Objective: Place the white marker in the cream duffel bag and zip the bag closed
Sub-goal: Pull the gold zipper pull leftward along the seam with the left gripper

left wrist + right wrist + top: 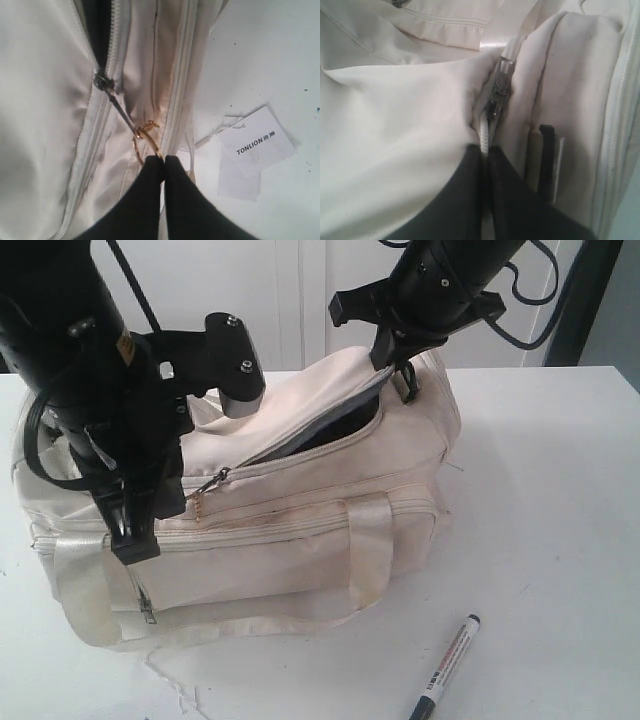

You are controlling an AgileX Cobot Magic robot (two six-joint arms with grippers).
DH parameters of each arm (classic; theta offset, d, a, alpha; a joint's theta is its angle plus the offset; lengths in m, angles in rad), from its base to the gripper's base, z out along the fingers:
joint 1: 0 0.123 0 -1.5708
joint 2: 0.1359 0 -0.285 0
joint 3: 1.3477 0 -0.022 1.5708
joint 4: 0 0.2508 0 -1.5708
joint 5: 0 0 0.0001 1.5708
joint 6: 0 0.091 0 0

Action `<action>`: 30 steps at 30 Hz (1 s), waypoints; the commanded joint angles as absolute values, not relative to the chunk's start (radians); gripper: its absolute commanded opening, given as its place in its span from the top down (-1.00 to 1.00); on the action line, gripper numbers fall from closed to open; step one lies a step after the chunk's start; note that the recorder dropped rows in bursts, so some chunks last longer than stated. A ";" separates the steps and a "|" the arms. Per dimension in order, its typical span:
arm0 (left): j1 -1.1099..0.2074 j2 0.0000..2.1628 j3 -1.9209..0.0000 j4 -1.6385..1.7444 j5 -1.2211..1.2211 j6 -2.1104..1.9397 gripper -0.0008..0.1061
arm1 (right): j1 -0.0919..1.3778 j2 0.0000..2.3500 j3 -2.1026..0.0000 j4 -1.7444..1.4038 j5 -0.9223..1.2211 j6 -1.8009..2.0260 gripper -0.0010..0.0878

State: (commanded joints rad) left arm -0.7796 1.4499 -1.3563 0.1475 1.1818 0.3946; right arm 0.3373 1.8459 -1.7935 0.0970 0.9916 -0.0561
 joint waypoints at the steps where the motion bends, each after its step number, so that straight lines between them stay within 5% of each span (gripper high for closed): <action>1: -0.780 1.450 -1.356 0.147 1.182 0.392 0.99 | 0.337 1.846 -1.793 0.097 0.994 -0.056 0.98; 19: -0.780 1.391 -1.363 0.193 1.127 0.336 0.99 | 0.337 1.848 -1.793 0.090 1.025 -0.074 0.96; 30: -0.780 1.329 -1.363 0.241 1.032 0.336 0.99 | 0.337 1.832 -1.793 0.226 1.156 -0.250 0.01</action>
State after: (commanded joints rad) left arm -0.7796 1.3286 -1.3626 0.2414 1.0317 0.3357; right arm 0.3373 1.8325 -1.7935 0.2262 1.1563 -0.2497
